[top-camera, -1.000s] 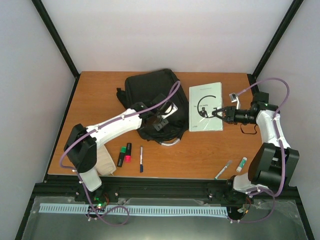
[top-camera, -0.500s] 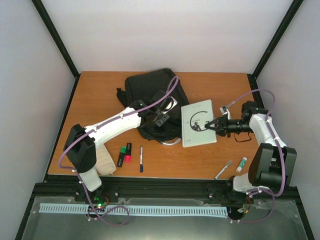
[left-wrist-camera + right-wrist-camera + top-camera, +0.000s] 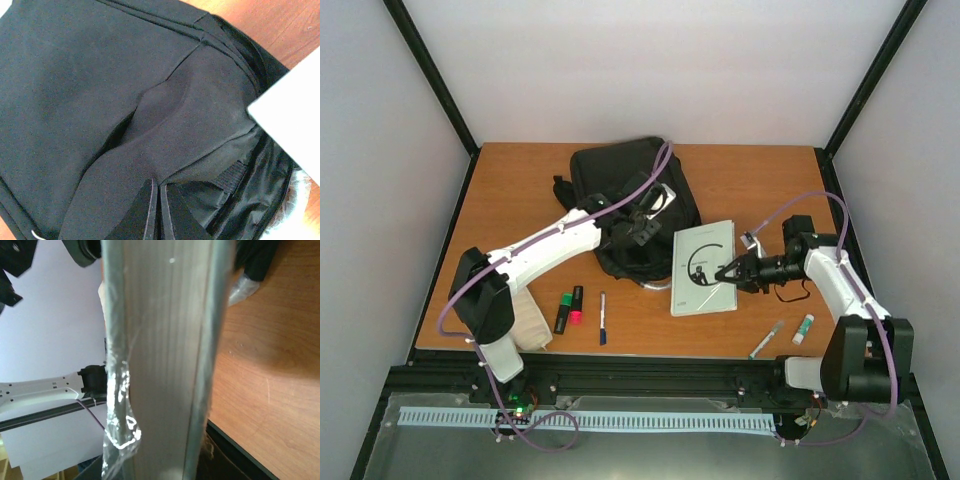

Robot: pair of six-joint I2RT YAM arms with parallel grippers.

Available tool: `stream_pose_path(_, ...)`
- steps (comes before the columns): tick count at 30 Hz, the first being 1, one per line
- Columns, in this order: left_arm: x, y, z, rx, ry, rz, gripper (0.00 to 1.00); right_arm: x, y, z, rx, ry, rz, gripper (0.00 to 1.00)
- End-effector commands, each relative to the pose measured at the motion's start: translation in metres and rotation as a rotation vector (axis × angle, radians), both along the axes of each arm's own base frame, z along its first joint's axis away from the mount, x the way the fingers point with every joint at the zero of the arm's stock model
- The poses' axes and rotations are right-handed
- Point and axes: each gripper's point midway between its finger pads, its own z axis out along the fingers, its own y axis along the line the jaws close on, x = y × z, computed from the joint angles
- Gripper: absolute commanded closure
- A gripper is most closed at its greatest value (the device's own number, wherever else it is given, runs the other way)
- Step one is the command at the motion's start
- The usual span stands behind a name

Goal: Pack the student bag
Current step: Place the book in the student bag.

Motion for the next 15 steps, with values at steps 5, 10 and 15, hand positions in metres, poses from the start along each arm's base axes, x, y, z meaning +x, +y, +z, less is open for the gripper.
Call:
stream_pose_path(5,0.024,-0.043,0.066,-0.213,-0.141,-0.054,0.99,-0.024,0.019,0.027,0.059,-0.035,0.06,0.97)
stream_pose_path(10,0.024,-0.051,0.077,-0.251,-0.154,-0.084,0.99,-0.025,0.022,0.025,0.086,0.008,0.052,0.97)
stream_pose_path(15,0.02,-0.057,0.088,-0.293,-0.159,-0.115,0.99,-0.02,0.027,0.018,0.133,0.041,0.052,0.97)
